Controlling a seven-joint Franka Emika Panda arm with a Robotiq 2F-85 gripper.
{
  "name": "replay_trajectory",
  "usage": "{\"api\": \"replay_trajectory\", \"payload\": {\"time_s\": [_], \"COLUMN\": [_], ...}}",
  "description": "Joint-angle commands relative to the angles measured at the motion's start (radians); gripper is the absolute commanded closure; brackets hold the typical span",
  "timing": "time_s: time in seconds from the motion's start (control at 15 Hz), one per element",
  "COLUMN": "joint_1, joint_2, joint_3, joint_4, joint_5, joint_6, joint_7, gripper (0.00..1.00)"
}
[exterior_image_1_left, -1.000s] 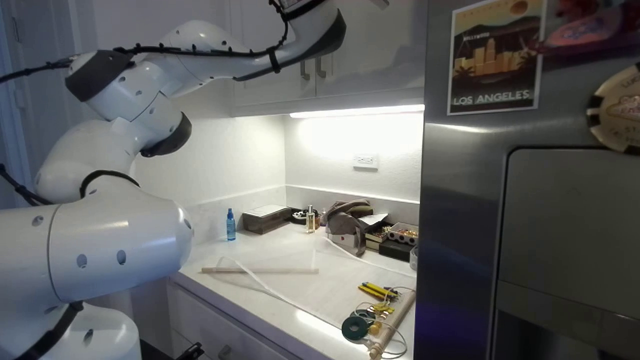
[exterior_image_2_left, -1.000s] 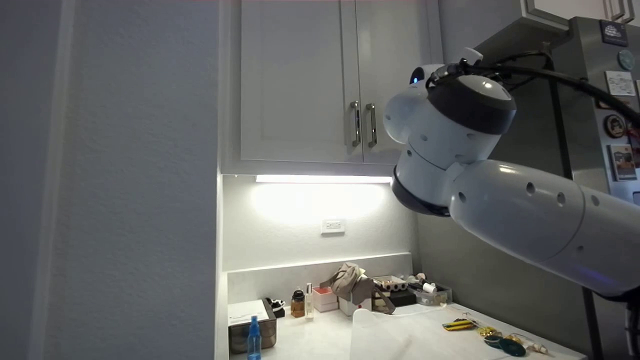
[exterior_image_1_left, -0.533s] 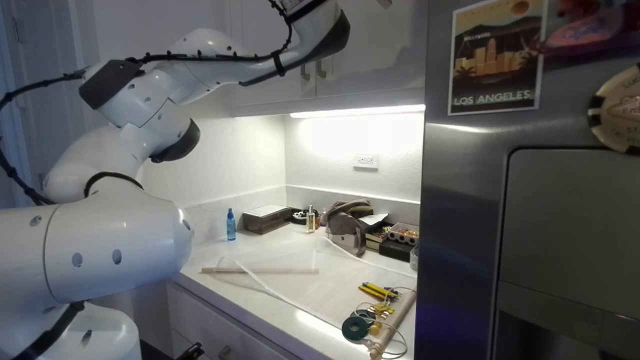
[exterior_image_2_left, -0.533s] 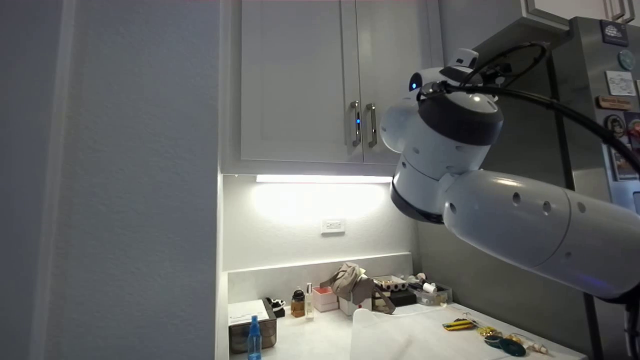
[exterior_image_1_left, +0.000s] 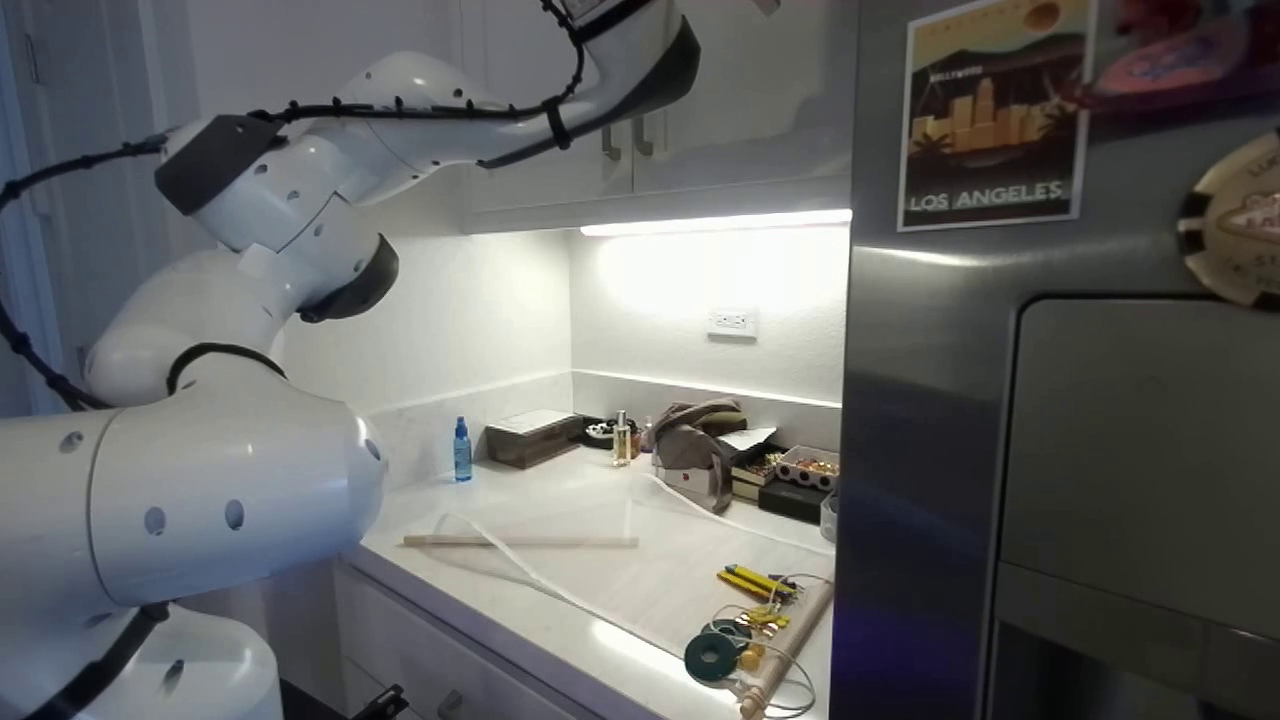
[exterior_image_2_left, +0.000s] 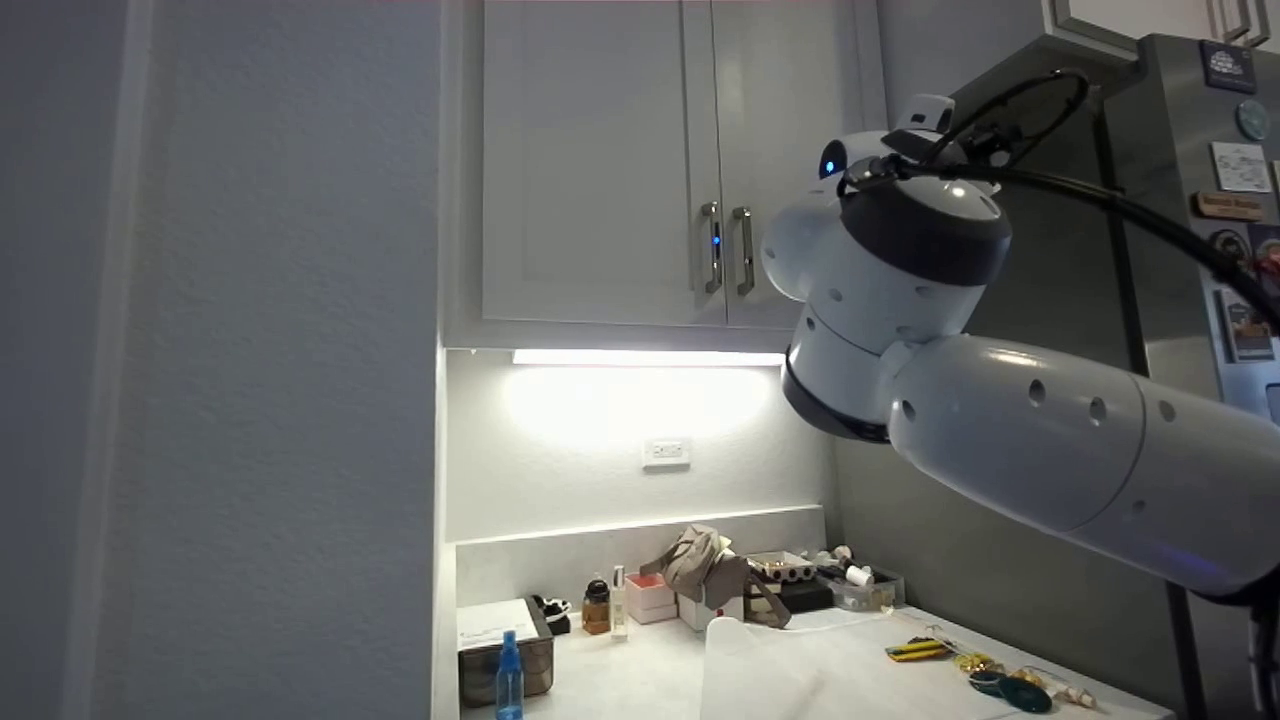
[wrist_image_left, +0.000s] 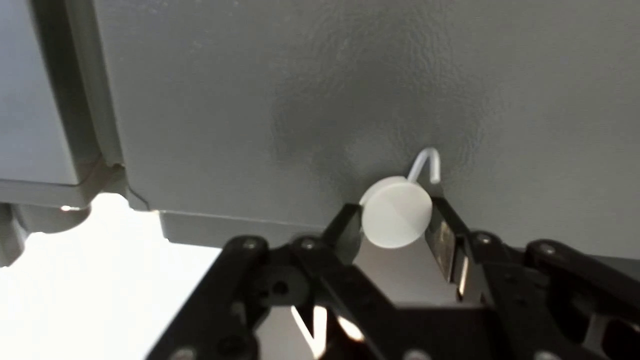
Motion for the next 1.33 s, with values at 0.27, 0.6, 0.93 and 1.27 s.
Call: {"api": "replay_trajectory", "payload": {"time_s": [0.27,0.6,0.93,1.27], "joint_1": [0.054,0.091,0.116,0.119], "joint_2": [0.164,0.212,0.241,0.294], "joint_3": [0.018,0.014,0.004,0.013], "joint_4": [0.053,0.069,0.088,0.107], "joint_5": [0.084,0.074,0.064,0.053], "joint_6": [-0.034,-0.064,-0.098,-0.103], "joint_7": [-0.085,-0.088,-0.099,-0.11], "gripper": [0.85,0.85,0.33,0.0]}}
